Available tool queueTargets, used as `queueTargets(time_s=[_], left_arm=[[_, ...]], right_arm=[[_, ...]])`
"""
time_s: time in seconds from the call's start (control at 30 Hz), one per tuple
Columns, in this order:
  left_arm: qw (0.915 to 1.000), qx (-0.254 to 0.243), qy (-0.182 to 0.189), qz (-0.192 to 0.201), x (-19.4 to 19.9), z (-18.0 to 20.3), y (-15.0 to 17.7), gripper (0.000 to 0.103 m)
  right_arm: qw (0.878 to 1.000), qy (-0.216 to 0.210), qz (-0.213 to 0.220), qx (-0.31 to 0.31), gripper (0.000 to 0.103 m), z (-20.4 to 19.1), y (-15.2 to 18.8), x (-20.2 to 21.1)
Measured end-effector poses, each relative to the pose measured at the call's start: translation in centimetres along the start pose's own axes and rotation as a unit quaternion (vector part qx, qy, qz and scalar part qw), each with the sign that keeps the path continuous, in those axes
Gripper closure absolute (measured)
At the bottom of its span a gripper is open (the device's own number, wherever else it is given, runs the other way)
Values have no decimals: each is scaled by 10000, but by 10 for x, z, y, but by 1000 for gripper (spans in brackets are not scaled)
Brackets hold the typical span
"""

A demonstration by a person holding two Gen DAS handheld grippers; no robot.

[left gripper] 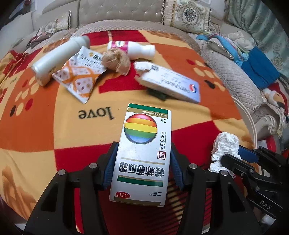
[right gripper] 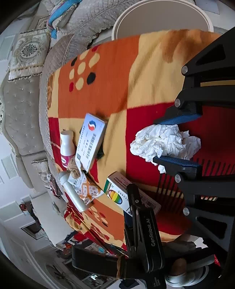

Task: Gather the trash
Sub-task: 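Carry both items over the bin and open both tools to drop them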

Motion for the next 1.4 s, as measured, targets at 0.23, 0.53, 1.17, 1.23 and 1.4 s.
queueTargets(time_s=[0.23, 0.53, 1.17, 1.23, 1.4], left_arm=[[9997, -194, 136, 55, 2, 26, -6, 51], [9984, -452, 341, 62, -2, 68, -10, 51], [9902, -903, 1054, -138, -20, 169, -15, 52], [9888, -898, 1178, -182, -22, 179, -15, 52], [9865, -945, 1323, -198, -28, 199, -16, 52]], right_arm=[[9998, 113, 115, -133, 71, 18, -4, 14], [9979, 433, 290, -372, 71, 53, -6, 36], [9855, 1292, 481, -985, 71, 161, 7, 88], [9841, 1351, 479, -1051, 71, 172, 10, 91], [9802, 1478, 485, -1223, 71, 194, 17, 97]])
Point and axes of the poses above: each gripper's, at about its wrist camera, not at the fingertips, and x roughly against the way its jaws point, z to its right, y to its underside, the point moved 5 cm from there along -x, roughly the way its jaws point, and after that the axes turned 14 degrees about z, right-handed, at the moved point
